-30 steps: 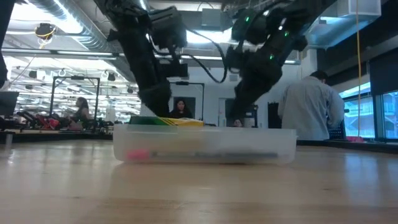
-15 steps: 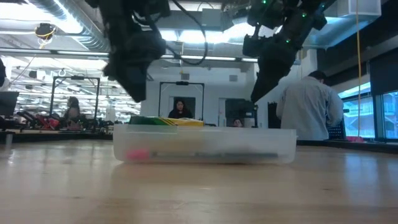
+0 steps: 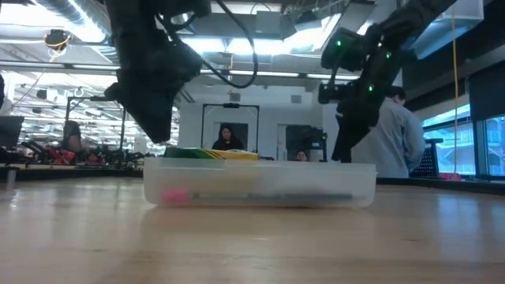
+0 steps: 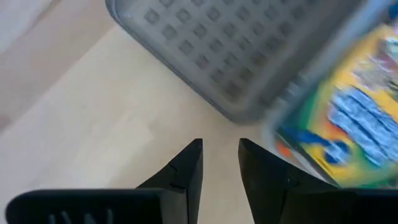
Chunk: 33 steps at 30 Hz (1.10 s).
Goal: Pack school essentials
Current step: Close the supply box
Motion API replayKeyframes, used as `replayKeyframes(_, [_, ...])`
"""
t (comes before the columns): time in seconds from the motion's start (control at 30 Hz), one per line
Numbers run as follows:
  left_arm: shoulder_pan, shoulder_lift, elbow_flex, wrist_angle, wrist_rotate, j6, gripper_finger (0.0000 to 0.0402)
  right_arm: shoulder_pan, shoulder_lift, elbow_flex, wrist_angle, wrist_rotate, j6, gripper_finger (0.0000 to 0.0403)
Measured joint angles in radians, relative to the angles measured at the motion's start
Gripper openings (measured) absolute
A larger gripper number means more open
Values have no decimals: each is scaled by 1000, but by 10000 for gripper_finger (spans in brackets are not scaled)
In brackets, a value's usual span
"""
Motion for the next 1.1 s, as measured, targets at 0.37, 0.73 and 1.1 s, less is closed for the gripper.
replayKeyframes(0.37, [192, 37, -126, 28, -5, 103, 96, -31, 54, -37, 148, -33, -17, 397])
replayKeyframes(0.73, [302, 40, -201, 263, 12, 295, 96, -69, 197, -37, 269, -37, -47, 397])
replayKeyframes(1.1, [329, 40, -201, 379, 27, 387, 96, -93, 241, -35, 347, -141, -54, 397])
